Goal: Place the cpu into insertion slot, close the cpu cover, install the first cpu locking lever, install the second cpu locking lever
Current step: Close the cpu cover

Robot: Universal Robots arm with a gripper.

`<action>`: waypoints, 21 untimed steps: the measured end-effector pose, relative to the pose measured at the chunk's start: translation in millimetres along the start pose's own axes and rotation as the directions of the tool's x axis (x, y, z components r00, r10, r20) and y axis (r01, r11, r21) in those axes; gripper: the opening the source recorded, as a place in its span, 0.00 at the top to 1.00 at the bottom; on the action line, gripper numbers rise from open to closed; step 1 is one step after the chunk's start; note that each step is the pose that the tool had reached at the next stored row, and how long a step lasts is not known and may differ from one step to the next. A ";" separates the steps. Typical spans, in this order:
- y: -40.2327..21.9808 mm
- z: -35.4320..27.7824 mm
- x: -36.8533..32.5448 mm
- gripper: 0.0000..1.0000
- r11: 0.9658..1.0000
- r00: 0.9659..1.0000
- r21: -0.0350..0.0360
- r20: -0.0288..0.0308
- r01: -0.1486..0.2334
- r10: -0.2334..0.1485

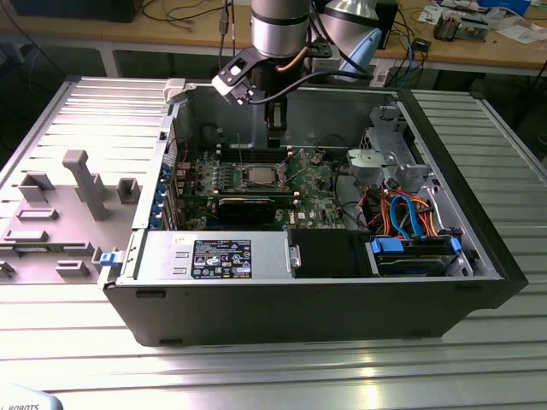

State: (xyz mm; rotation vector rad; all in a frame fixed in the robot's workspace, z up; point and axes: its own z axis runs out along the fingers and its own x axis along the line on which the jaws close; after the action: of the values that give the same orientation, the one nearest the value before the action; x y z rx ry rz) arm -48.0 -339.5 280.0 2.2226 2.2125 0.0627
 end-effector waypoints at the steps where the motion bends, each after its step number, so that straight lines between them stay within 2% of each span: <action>1: 0.3 0.0 0.0 0.89 1.000 1.000 0.000 0.000 0.000 0.000; 11: 0.6 0.0 0.0 0.89 1.000 1.000 0.000 0.000 0.000 0.000; 21: 5.7 0.2 0.0 0.89 1.000 1.000 0.000 0.000 0.000 0.000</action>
State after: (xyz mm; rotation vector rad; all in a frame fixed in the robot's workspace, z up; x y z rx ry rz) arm -42.2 -339.5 280.0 2.2225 2.2126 0.0627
